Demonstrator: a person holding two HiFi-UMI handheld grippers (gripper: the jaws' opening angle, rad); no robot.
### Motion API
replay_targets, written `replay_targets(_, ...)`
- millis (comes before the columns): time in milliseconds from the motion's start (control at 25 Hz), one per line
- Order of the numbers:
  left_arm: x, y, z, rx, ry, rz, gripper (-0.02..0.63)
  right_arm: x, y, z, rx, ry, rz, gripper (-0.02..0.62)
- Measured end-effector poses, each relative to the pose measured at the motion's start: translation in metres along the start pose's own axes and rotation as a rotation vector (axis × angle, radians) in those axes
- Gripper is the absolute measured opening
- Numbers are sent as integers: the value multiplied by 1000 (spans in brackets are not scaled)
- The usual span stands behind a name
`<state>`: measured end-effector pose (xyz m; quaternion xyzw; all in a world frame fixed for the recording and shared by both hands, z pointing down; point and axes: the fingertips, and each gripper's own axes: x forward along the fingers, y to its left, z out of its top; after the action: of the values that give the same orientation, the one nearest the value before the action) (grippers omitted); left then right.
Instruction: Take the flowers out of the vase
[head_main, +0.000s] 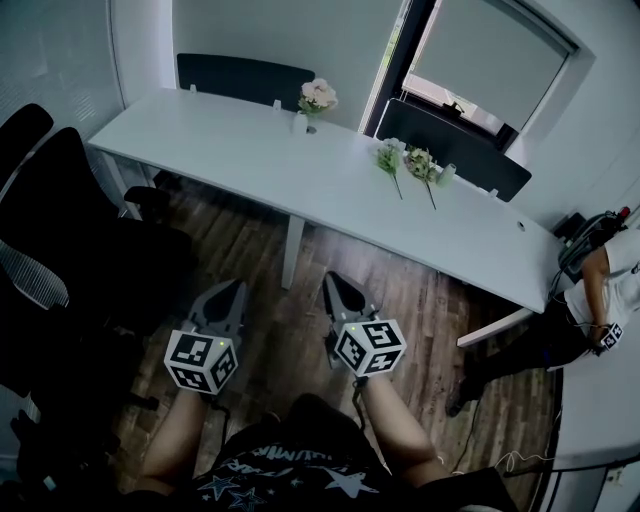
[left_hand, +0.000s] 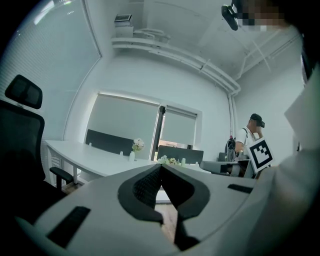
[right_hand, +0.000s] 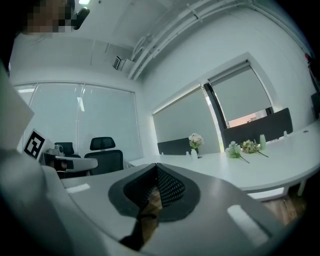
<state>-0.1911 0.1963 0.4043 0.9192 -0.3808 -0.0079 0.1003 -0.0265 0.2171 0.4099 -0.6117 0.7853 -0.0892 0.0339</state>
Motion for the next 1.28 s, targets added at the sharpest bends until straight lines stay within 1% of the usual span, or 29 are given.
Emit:
replay_targets(240, 8, 7, 2, -5, 2, 3, 9, 13, -5, 0, 10, -2, 2, 3)
replay_targets(440, 27, 16, -4, -4, 19, 9, 8, 36, -20, -10, 35, 11, 10, 3)
replay_targets(560, 43, 27, -4, -1, 28, 23, 9, 56, -32, -9, 51, 11, 22, 3)
replay_targets(920, 127, 55, 9, 21, 34, 43, 9, 132, -85, 10, 53, 11, 63, 3)
replay_targets(1080, 165, 65, 15, 24, 39, 47, 9, 163, -112, 20, 58, 10, 68, 3)
replay_targets(1280, 200, 78, 21, 20, 44, 63, 9, 194, -138, 25, 65, 25, 78, 3)
